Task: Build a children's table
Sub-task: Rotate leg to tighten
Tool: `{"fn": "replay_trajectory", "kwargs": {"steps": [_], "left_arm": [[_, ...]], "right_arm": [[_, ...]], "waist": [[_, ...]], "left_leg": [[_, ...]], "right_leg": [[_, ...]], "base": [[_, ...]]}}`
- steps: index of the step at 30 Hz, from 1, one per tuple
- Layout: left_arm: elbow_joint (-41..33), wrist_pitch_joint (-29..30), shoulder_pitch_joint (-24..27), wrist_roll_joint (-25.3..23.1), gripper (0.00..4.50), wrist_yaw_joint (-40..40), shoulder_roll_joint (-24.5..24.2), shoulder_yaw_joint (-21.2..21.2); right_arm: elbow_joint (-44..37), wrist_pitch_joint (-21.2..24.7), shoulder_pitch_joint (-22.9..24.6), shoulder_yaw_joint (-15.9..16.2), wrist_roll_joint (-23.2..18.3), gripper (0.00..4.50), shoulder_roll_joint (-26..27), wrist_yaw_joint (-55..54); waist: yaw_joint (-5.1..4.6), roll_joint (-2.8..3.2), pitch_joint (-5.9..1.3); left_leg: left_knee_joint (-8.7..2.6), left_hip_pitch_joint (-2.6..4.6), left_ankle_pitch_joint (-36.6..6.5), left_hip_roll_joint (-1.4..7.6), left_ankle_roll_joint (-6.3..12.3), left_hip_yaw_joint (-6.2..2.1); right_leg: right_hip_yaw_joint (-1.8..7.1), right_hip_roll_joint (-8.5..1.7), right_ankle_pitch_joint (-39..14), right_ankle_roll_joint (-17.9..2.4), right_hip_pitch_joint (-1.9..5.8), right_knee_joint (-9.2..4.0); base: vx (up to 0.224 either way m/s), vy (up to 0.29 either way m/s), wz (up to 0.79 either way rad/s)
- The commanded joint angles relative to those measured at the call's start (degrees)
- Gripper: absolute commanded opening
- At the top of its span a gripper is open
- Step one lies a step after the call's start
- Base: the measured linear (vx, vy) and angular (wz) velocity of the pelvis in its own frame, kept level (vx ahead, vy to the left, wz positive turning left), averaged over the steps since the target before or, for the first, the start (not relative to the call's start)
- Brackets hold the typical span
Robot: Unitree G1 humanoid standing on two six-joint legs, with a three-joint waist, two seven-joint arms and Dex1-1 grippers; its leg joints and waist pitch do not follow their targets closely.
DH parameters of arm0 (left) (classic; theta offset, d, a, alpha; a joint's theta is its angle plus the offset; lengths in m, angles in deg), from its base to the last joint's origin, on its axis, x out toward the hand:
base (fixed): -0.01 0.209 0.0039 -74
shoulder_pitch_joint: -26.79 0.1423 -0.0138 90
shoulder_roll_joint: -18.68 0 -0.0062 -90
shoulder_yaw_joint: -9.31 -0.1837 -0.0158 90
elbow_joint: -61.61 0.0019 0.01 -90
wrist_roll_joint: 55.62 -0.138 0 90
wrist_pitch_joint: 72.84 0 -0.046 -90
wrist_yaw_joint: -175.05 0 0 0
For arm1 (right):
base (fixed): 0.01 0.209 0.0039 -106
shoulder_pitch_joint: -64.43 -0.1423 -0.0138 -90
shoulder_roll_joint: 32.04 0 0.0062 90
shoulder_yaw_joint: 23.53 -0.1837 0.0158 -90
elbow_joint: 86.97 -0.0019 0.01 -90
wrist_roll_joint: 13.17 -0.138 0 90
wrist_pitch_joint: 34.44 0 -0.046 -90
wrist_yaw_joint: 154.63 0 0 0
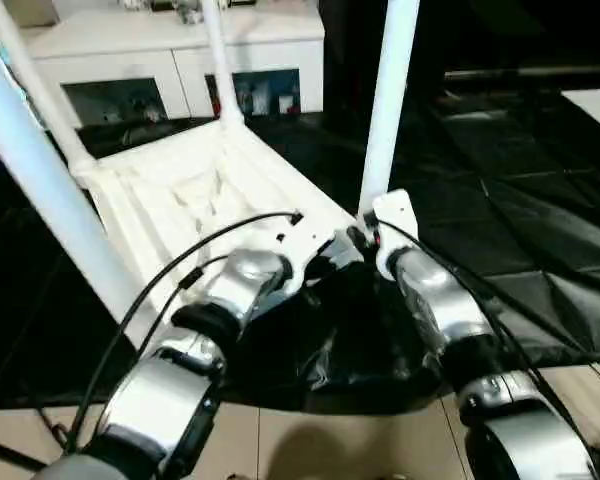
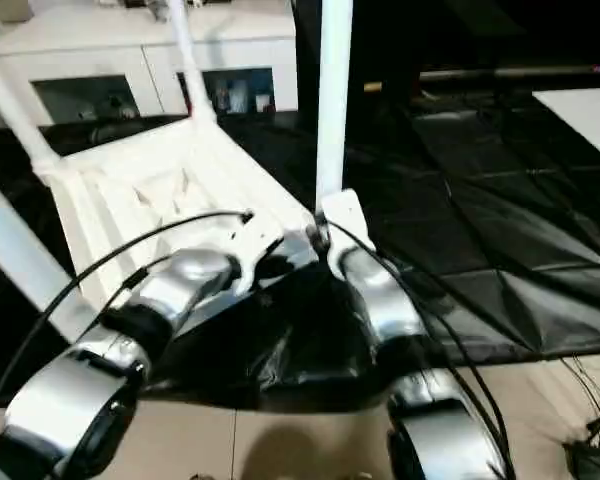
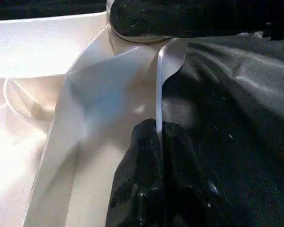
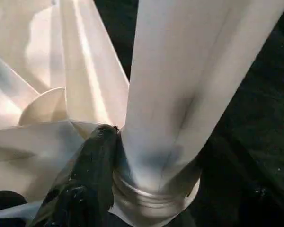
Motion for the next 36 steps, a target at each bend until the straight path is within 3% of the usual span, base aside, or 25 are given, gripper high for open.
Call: {"fn": "replay_trajectory", "kwargs": {"steps": [1,6,11,12,13,14,16,17,19,23,25,30,36], "left_arm": [[1.2,-0.9,-1.5,-0.8,0.00,3.3,-0.1,0.6],[0.8,-4.3,0.0,-1.7,0.00,-1.1,-1.9,-0.7],[-0.5,-6.9,1.6,-1.6,0.00,-5.8,-3.7,-1.6],[-2.1,-9.7,3.1,-1.2,0.00,-10.9,-4.8,-2.3],[-2.1,-9.7,3.1,-1.2,0.00,-10.9,-4.8,-2.3],[-4.8,-12.1,5.5,0.0,0.00,-18.5,-6.3,-3.3],[-7.6,-13.4,7.5,1.4,0.00,-24.9,-7.8,-4.1],[-8.5,-13.3,8.0,1.8,0.00,-26.1,-8.2,-4.2],[-10.6,-13.1,9.2,2.9,0.00,-28.9,-9.1,-4.4],[-15.5,-11.9,12.2,4.1,0.00,-33.9,-11.9,-4.8],[-15.8,-11.9,12.4,4.0,0.00,-34.0,-12.2,-4.5],[-16.2,-11.7,12.7,3.9,0.00,-34.3,-12.7,-4.0],[-18.0,-10.4,13.2,4.0,0.00,-34.5,-12.9,-3.9]], "right_arm": [[1.5,0.4,1.1,-0.4,-2.2,2.68,2.5,2.0],[-0.7,-2.7,2.7,-1.9,-3.9,3.33,-0.2,5.4],[-2.7,-4.8,4.1,-0.7,-4.1,3.54,-4.0,12.7],[-5.1,-5.4,5.8,0.7,-4.5,3.54,-6.5,19.4],[-5.1,-5.4,5.8,0.7,-4.5,3.54,-6.5,19.4],[-9.3,-5.8,8.5,2.5,-5.9,3.54,-9.8,27.9],[-12.4,-5.7,10.4,3.5,-7.0,3.54,-12.3,33.0],[-13.0,-5.7,10.7,3.5,-7.3,3.54,-12.9,33.9],[-14.6,-5.4,11.6,3.6,-8.1,3.54,-14.2,36.1],[-19.4,-3.2,13.8,3.7,-10.9,3.54,-17.7,43.4],[-19.8,-3.0,14.0,3.7,-11.3,3.54,-18.0,44.3],[-20.0,-2.8,14.4,4.3,-11.6,3.54,-18.3,46.1],[-21.0,-2.1,15.0,4.8,-11.2,3.00,-18.7,47.3]], "waist": [[0.15,-1.31,-3.98],[0.49,-1.05,-4.12],[0.47,-1.03,-4.15],[0.58,-0.99,-4.16],[0.84,-1.14,-4.12],[1.14,-1.25,-4.02],[1.67,-1.13,-4.14],[2.05,-0.88,-4.27],[2.25,-0.89,-4.36],[3.33,-0.75,-4.28],[3.26,-0.71,-4.39],[3.18,-0.90,-4.24],[3.13,-0.91,-4.23]], "left_leg": [[-4.44,0.94,-21.5,2.22,2.18,-1.72],[-4.38,0.76,-19.5,2.35,3.41,-1.60],[-4.27,0.68,-19.6,2.33,3.80,-1.53],[-4.22,0.70,-19.1,2.38,4.15,-1.48],[-4.17,0.55,-18.8,2.48,4.80,-1.43],[-4.22,0.43,-18.1,2.59,5.72,-1.41],[-4.09,0.40,-16.8,2.88,6.56,-1.25],[-3.99,0.65,-16.4,2.91,6.52,-1.14],[-4.06,0.60,-15.4,3.02,6.34,-1.17],[-4.27,1.20,-16.0,3.52,5.62,-1.00],[-4.33,0.85,-15.3,3.36,5.16,-1.11],[-4.29,0.83,-15.8,3.14,4.70,-1.08],[-4.33,0.83,-15.5,3.18,4.45,-1.15]], "right_leg": [[1.74,-1.96,-24.0,-9.5,2.04,-4.92],[1.76,-1.95,-19.7,-11.1,2.42,-4.43],[1.70,-2.02,-19.3,-11.8,2.70,-4.44],[1.79,-2.01,-18.3,-12.2,2.67,-4.33],[1.80,-2.05,-17.6,-12.4,2.88,-4.27],[1.77,-2.03,-17.2,-12.5,3.11,-4.24],[1.91,-2.11,-16.4,-12.9,3.06,-3.88],[1.92,-2.07,-16.3,-13.2,2.74,-3.73],[1.94,-2.01,-15.6,-13.5,2.78,-3.47],[2.30,-1.85,-15.1,-13.9,2.18,-3.34],[2.24,-1.86,-14.3,-13.8,2.41,-3.04],[2.29,-2.06,-16.6,-13.0,2.41,-3.38],[2.27,-2.02,-18.0,-12.2,2.32,-3.55]], "base": [[0.000,0.000,0.00],[0.000,0.000,0.00],[0.000,0.000,0.00],[0.000,0.000,0.00],[0.000,0.000,0.00],[0.000,0.000,0.00],[0.000,0.000,0.00],[0.000,0.000,0.00],[0.000,0.000,0.00],[0.000,0.000,0.00],[0.000,0.000,0.00],[0.000,0.000,0.00],[0.000,0.000,0.00]]}}
